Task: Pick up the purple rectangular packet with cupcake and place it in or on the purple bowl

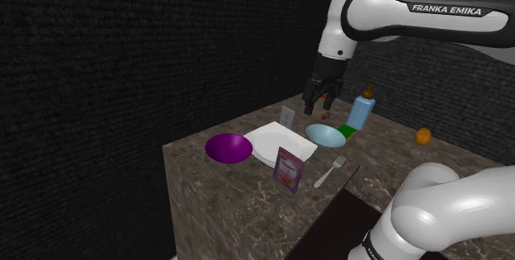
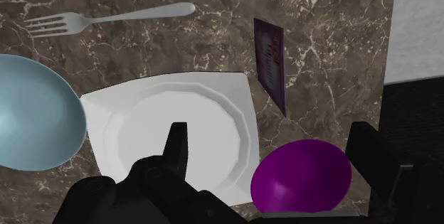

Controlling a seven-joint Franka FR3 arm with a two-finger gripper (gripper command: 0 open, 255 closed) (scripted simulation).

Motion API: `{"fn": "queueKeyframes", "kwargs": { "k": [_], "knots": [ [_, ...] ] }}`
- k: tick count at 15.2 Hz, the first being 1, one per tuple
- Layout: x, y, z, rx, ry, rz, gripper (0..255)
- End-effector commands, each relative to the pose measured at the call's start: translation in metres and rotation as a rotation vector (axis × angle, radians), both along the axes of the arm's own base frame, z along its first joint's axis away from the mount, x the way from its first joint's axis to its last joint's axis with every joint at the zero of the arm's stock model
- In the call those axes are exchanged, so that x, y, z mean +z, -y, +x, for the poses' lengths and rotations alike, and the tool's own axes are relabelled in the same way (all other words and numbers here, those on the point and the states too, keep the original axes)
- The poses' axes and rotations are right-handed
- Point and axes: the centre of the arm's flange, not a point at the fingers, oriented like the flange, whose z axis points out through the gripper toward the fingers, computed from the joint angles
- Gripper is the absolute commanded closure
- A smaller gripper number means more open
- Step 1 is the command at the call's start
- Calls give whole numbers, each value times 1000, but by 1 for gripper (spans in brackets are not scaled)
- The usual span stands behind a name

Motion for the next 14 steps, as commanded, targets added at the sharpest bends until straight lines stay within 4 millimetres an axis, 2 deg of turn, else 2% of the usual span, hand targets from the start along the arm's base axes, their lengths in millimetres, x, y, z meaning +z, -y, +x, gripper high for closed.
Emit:
{"fn": "queueKeyframes", "kwargs": {
  "k": [1, 12, 14],
  "knots": [
    [0, 0, 0, 0, 0, 0, 0],
    [-130, -63, 34, 103, 7, -48, 0],
    [-142, -66, 36, 109, 7, -51, 0]
  ]
}}
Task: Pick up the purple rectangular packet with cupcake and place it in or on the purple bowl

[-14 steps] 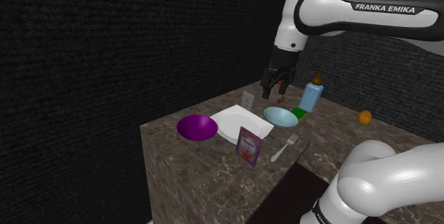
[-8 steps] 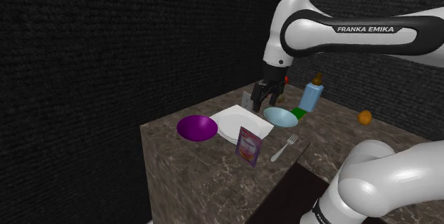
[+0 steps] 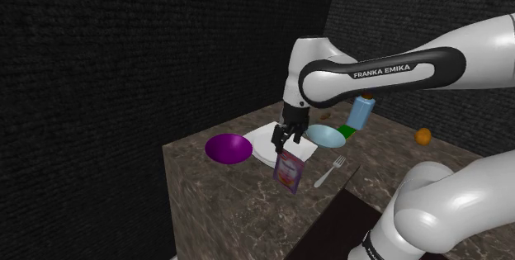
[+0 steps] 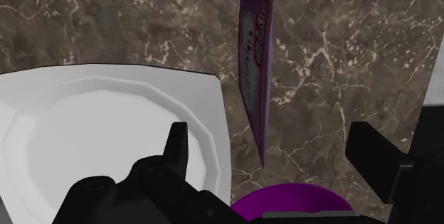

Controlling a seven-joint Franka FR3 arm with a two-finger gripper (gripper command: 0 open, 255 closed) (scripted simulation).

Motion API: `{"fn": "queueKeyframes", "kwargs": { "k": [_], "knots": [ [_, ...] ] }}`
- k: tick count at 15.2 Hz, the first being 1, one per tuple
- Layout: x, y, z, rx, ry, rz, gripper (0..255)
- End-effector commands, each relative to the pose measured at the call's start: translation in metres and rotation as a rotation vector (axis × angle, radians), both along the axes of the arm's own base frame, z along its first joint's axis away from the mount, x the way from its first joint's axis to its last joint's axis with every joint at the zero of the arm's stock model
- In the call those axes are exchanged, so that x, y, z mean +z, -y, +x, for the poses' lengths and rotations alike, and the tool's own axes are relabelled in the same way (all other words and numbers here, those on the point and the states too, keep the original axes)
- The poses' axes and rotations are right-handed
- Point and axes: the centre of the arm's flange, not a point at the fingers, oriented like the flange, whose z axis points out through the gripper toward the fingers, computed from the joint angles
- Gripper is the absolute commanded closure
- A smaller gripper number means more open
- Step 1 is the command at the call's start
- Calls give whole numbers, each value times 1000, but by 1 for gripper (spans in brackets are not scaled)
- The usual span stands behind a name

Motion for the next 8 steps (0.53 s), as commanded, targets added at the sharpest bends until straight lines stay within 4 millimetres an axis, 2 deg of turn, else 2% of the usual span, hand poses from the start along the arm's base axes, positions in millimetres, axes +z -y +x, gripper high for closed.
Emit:
{"fn": "queueKeyframes", "kwargs": {
  "k": [1, 6, 8],
  "knots": [
    [-13, -2, -1, 4, 2, -2, 0],
    [-39, -2, -1, 4, 2, -2, 0],
    [-42, -2, -1, 4, 2, -2, 0]
  ]
}}
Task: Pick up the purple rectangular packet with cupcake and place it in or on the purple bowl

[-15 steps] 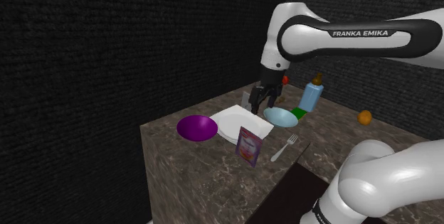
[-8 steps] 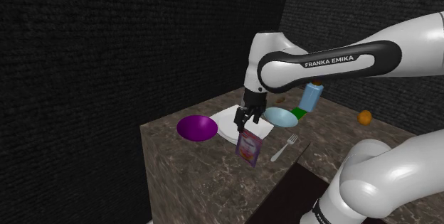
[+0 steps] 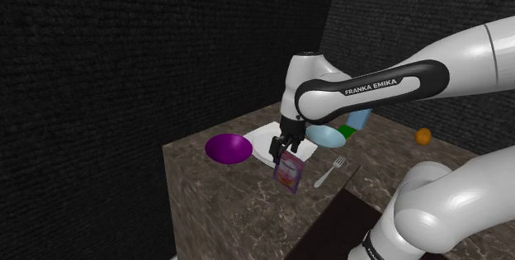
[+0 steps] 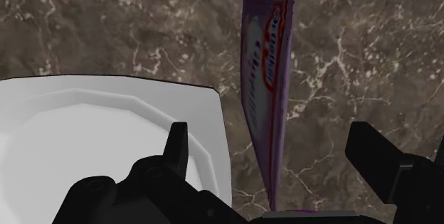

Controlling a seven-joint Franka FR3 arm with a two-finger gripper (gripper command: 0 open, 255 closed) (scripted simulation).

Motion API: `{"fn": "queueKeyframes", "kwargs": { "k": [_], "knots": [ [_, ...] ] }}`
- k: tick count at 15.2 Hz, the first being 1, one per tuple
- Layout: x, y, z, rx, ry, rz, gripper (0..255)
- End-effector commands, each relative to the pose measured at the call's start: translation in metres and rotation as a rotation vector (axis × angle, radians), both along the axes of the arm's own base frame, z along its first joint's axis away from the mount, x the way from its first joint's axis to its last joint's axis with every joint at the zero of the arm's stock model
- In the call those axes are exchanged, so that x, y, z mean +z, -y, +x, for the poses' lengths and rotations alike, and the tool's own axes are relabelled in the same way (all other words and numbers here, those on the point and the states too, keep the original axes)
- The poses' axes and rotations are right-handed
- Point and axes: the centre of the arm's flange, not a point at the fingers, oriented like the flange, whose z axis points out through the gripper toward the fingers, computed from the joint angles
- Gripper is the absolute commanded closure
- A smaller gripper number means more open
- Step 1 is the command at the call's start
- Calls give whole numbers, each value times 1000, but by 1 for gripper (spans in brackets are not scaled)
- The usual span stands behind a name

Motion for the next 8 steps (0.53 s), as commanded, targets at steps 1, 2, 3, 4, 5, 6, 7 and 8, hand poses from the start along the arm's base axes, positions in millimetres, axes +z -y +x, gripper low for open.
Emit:
{"fn": "queueKeyframes", "kwargs": {
  "k": [1, 2, 3, 4, 5, 6, 7, 8],
  "knots": [
    [-2, 0, 0, 0, 0, 0, 0],
    [-2, 0, 0, 0, 0, 0, 0],
    [-2, 0, 0, 0, 0, 0, 0],
    [-2, 0, 0, 0, 0, 0, 0],
    [-2, 0, 0, 0, 0, 0, 0],
    [-2, 0, 0, 0, 0, 0, 0],
    [-2, 0, 0, 0, 0, 0, 255],
    [-2, 0, 0, 0, 0, 0, 255]
  ]
}}
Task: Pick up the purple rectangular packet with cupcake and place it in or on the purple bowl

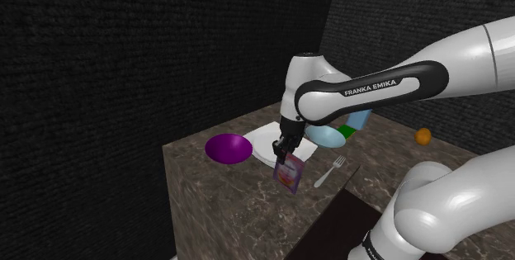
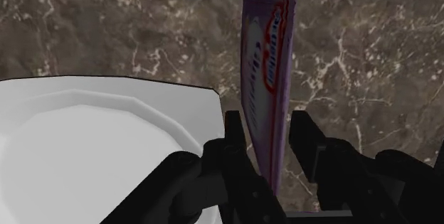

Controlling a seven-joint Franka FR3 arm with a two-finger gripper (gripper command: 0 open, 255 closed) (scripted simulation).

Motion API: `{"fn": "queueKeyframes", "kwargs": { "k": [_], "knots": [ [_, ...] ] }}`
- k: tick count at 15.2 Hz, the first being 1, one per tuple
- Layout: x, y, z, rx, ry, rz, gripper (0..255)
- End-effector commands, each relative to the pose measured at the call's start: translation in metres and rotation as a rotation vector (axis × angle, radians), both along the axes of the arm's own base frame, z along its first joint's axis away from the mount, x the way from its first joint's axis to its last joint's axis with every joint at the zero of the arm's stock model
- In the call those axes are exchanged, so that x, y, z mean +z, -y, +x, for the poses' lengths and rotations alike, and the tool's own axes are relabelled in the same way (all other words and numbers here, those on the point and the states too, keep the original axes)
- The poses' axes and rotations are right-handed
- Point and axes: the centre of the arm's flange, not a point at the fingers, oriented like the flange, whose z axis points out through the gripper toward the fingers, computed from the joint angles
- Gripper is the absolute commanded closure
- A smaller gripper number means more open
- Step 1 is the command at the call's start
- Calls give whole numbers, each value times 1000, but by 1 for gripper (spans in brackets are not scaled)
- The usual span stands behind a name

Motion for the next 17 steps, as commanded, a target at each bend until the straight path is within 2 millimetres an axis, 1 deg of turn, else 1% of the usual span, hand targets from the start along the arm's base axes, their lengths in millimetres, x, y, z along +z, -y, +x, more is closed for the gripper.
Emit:
{"fn": "queueKeyframes", "kwargs": {
  "k": [1, 8, 17],
  "knots": [
    [0, 0, 0, 0, 0, 0, 255],
    [0, 0, 0, 0, 0, 0, 255],
    [47, 0, 0, 0, 0, 0, 255]
  ]
}}
